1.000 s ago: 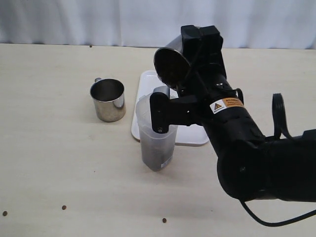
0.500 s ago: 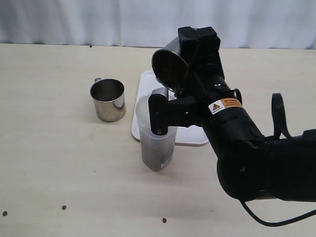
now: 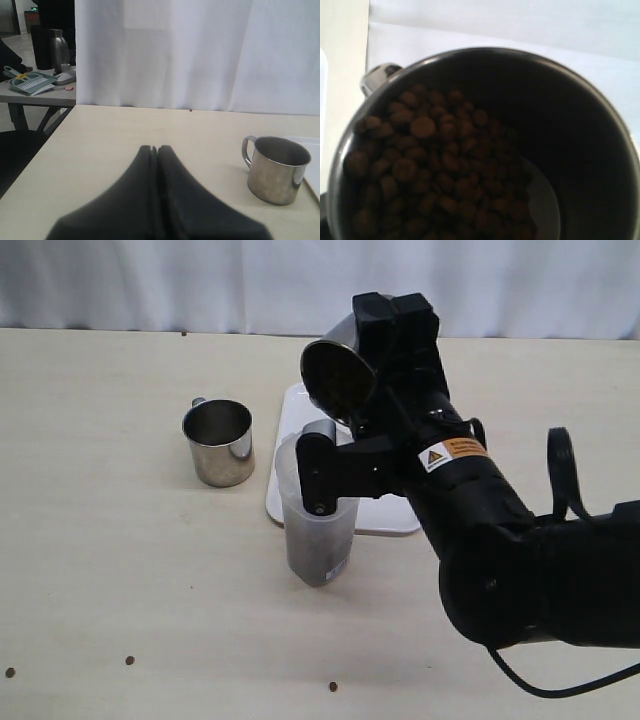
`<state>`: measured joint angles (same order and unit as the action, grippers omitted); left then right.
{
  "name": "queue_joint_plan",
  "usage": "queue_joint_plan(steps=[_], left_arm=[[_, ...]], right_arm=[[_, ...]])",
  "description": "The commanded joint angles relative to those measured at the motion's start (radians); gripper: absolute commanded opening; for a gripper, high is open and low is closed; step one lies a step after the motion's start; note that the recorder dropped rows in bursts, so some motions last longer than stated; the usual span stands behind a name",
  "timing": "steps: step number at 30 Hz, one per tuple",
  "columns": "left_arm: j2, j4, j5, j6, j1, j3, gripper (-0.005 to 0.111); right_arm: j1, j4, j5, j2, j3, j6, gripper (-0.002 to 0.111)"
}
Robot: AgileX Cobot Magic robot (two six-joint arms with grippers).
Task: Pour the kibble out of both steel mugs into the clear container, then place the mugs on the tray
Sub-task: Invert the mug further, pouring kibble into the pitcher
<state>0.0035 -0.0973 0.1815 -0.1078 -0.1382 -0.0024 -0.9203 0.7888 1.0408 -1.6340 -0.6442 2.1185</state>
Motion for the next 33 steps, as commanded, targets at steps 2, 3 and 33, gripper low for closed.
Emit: queue_joint_plan(steps=[2, 3, 33], left_arm=[[-0.004, 0.006, -0.008, -0.001, 0.005, 0.002, 0.0], [-0.004, 0.006, -0.008, -0.001, 0.005, 0.002, 0.0], [-0.004, 0.006, -0.008, -0.001, 0.005, 0.002, 0.0]], right_arm=[[0.001, -0.045, 0.023, 0.006, -0.006, 0.001, 0.005], [0.001, -0.053, 0.023, 0.006, -0.006, 0.001, 0.005], [0.001, -0.072, 0.022, -0.006, -0.006, 0.001, 0.005]])
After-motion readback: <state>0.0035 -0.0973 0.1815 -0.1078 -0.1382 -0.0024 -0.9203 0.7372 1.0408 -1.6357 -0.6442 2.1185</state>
